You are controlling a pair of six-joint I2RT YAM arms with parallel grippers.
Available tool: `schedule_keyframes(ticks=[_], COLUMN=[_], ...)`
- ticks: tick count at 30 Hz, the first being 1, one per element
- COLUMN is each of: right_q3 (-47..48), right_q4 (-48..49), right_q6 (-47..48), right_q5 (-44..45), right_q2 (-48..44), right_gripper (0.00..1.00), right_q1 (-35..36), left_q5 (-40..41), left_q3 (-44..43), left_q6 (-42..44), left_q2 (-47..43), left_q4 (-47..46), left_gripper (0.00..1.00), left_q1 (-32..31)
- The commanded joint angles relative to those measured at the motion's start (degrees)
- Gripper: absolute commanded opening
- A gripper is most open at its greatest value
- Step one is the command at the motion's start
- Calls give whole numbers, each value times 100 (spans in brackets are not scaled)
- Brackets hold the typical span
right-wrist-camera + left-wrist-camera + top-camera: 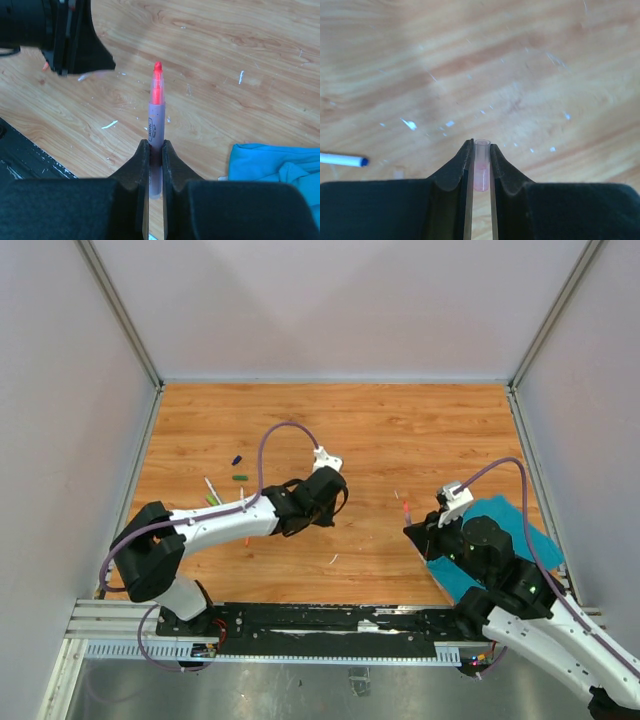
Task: Insert the pens into the pen caps
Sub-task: Place the pen cap at the center of the board.
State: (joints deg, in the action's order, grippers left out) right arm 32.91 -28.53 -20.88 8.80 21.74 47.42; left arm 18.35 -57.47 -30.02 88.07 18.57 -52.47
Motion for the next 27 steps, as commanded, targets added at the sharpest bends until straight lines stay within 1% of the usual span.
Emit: schedule_keyframes(ticks=[1, 6, 9, 17, 21, 27], right_q3=[275, 291, 263, 216, 213, 200], right_q4=[-255, -358, -404, -414, -416, -416], right_q6=[95, 66, 52, -48, -55, -65], right_q5=[299, 349, 346, 298, 276, 254], right_q2=[-218, -460, -495, -482, -462, -442], right_gripper=[1, 1, 1, 1, 1, 1], right_q1=[-53, -56, -50, -54, -56, -55], left_q5=[-36, -257, -228, -348, -376, -436], left_q3=[257, 641, 744, 1018, 1092, 1095], left_q6=[-119, -91, -40, -128, -178, -206], left_q2=[136, 240, 271, 363, 418, 462], left_q4=[4, -118, -195, -514, -592, -536], left_gripper=[10, 10, 11, 16, 21, 34], left_q1=[-397, -501, -583, -619, -633, -633])
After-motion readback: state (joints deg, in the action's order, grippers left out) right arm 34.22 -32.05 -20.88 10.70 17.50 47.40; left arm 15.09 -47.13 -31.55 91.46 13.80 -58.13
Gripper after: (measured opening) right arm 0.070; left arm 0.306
